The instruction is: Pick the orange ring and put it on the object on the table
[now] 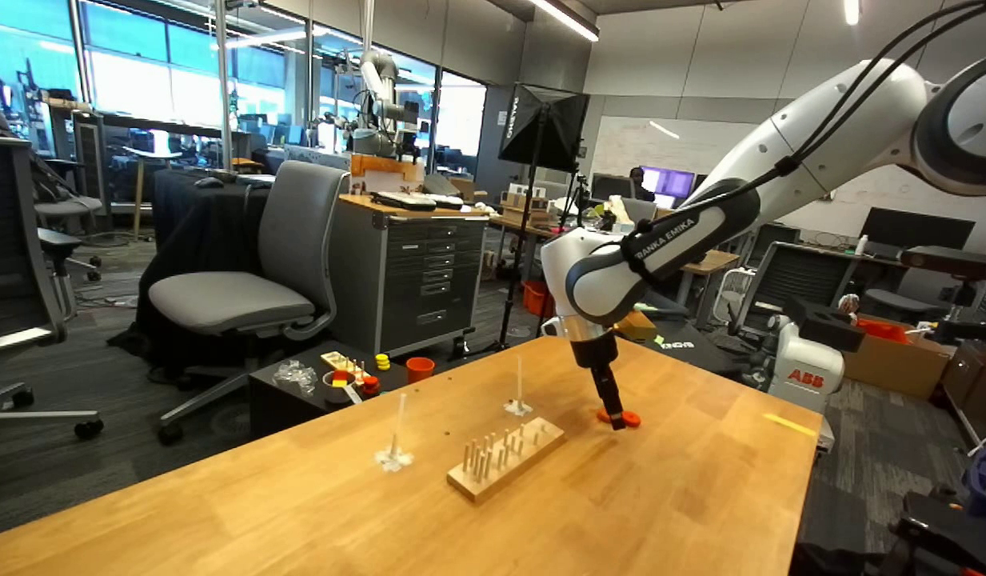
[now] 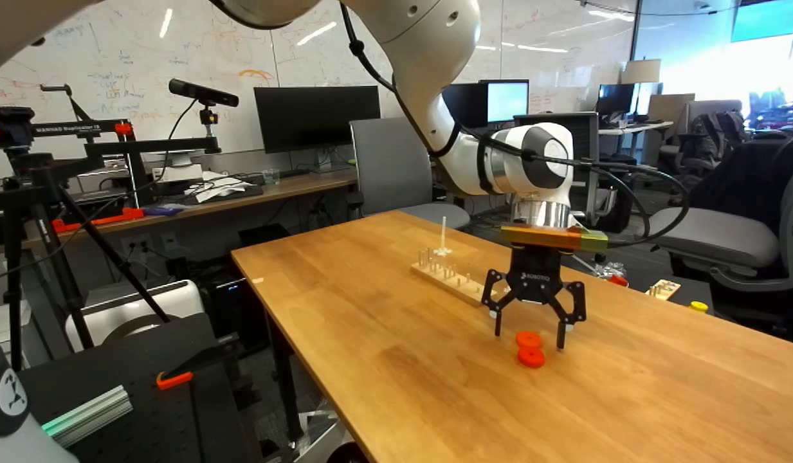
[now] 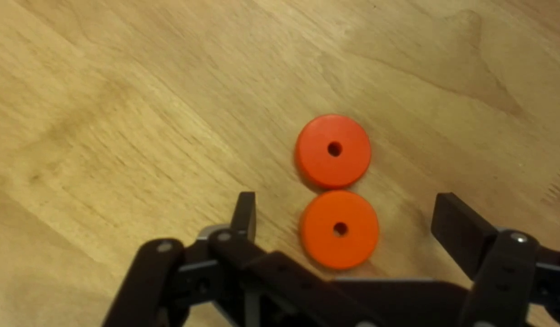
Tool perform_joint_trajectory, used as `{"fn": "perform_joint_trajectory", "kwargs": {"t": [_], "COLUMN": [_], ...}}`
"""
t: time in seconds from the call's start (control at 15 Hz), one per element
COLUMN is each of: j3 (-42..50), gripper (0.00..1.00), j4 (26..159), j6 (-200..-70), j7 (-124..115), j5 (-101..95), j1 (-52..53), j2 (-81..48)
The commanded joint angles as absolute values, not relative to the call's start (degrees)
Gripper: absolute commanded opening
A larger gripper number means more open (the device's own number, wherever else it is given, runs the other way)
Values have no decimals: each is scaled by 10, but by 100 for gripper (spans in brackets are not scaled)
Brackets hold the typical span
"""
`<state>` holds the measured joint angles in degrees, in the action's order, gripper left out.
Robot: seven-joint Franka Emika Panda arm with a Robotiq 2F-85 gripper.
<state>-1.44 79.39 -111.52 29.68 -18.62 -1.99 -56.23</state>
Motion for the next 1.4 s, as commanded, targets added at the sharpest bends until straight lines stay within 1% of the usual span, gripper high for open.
{"fn": "perform_joint_trajectory", "kwargs": {"t": [0.0,1.33], "j3": [-16,-19], "gripper": [100,100], "j4": [752,824], "j6": [-1087,-1142], "j7": [307,293], "j5": [-173,-184], "j1": [-31,-28], "j2": [-587,-551]}}
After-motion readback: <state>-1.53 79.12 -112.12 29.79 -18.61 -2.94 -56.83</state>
